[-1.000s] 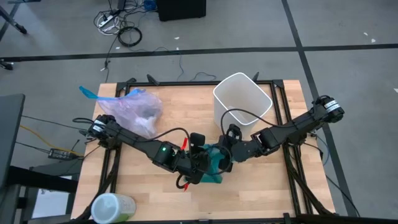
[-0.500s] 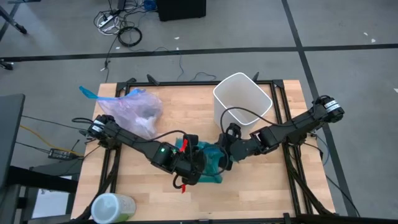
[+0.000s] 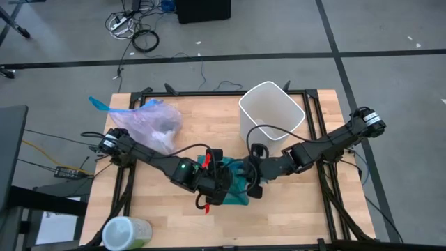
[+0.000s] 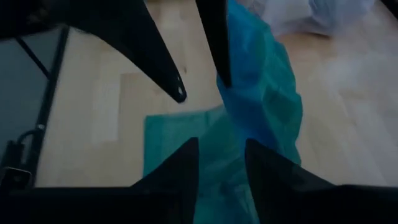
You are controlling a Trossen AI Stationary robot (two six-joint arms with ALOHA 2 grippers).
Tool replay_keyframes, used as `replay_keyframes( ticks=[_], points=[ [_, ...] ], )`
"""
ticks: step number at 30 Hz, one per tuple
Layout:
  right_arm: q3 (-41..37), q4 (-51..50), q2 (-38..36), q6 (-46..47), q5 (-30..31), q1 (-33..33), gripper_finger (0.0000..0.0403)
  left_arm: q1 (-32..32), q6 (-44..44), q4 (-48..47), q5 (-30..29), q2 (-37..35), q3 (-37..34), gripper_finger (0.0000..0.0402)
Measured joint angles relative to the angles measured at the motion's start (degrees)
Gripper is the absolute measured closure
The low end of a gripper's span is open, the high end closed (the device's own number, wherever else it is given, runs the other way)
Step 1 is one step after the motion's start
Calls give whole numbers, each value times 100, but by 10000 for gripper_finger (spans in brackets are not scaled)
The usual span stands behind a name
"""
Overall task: Place trash/remove bag and relplace
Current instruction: Put the blue trash bag into the white trash bin
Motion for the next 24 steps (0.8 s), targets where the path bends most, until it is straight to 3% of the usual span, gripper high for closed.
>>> replay_keyframes(
  ticks=[6, 24],
  points=[
    [0, -60, 0, -224, 159, -6, 264, 37, 8, 0, -38, 0, 0, 249],
    [4, -249, 160, -579, 307, -153, 273, 185, 314, 521, -28, -1, 0, 249]
  ],
)
